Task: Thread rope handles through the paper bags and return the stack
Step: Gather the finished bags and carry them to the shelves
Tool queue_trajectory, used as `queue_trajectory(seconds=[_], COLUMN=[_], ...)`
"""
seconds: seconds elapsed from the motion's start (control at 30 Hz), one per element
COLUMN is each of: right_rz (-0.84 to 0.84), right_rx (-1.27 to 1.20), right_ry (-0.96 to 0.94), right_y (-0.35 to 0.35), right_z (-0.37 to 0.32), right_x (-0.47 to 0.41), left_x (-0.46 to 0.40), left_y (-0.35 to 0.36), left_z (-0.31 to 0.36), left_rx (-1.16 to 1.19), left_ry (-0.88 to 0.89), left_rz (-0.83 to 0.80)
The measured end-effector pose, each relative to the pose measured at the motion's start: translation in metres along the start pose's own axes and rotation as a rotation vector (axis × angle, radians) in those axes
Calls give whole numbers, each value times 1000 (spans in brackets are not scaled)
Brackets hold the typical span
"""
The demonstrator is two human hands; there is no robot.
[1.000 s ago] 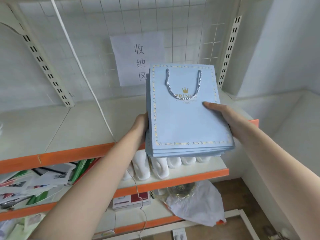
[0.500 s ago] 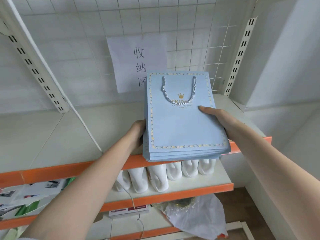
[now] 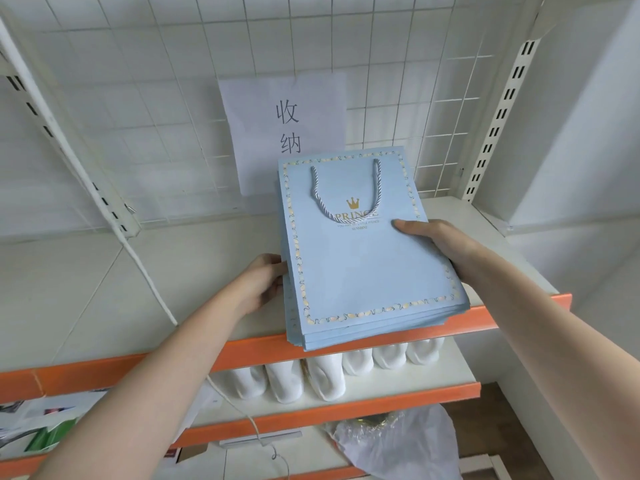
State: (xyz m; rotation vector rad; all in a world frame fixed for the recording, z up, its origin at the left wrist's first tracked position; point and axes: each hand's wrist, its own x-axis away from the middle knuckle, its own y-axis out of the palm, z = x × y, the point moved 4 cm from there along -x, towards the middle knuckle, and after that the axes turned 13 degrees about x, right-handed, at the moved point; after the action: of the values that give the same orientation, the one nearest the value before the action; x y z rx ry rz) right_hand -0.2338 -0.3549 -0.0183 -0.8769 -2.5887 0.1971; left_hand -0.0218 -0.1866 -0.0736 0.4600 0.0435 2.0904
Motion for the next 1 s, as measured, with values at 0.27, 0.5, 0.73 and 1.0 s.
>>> queue_trajectory(seconds=[0.27, 0.5, 0.73, 1.0], right_rz=[-11, 58, 124, 210], right_rx=[-42, -2, 23, 119], right_ry=[-4, 11, 23, 134], right_y=[-5, -17, -29, -33], right_z=[3, 16, 21, 32], right_x=[-8, -11, -14, -26], left_x=[8, 19, 28, 39], left_y=[-54, -99, -139, -176], left_z=[9, 18, 31, 35], left_rx=[40, -10, -51, -53], left_ry=[-23, -31, -19, -48], left_rz=[45, 81, 167, 274])
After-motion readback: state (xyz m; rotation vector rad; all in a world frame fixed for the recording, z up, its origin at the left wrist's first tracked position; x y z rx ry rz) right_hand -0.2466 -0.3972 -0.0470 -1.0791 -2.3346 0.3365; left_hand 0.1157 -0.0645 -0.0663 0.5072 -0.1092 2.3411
